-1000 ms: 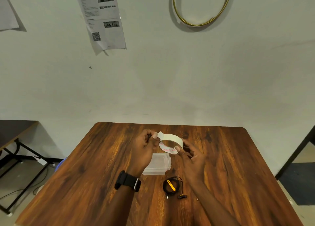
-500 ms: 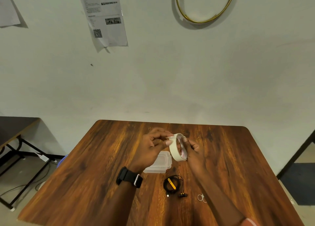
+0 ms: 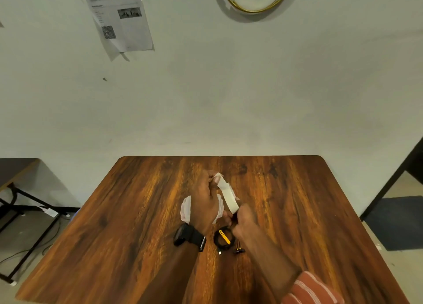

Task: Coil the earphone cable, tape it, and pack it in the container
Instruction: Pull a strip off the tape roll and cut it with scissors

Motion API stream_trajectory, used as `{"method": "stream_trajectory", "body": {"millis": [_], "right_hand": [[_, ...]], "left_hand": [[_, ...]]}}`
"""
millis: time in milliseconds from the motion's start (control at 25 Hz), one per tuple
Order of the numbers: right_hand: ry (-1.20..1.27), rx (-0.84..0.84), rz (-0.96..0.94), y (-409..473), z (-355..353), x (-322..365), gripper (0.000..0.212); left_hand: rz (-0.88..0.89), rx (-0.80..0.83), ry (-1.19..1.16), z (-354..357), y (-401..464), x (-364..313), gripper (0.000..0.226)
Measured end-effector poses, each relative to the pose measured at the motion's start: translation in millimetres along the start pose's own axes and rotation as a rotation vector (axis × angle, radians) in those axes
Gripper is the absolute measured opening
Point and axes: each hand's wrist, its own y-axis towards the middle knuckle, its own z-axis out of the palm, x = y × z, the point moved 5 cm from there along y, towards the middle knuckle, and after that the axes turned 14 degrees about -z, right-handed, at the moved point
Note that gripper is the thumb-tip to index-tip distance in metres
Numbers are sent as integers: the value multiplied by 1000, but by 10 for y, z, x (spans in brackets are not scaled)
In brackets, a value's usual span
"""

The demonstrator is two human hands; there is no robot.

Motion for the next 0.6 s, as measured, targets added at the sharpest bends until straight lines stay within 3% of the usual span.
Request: {"method": "stream_trajectory", "body": {"millis": [120, 160, 200, 280, 360, 440, 600], "right_hand": [[-61, 8, -10, 124, -206, -125, 35], [-195, -24, -81, 209, -412, -173, 38], [-432, -65, -198, 296, -672, -193, 37], [-1152, -69, -427, 405, -1174, -209, 39], [-1619, 25, -487, 486, -1547, -347, 53], [-1716, 143, -479, 514, -1693, -489, 58], [-1963, 312, -514, 655, -1633, -525, 44]], "left_hand": [[11, 16, 140, 82, 46, 73, 13], [15, 26, 193, 102, 80, 92, 16], [21, 36, 250, 115, 117, 113, 18], [47, 76, 315, 130, 150, 166, 20], [48, 112, 321, 131, 143, 219, 19], [24, 119, 307, 104, 150, 272, 18], [0, 100, 289, 39, 170, 320, 15]]}}
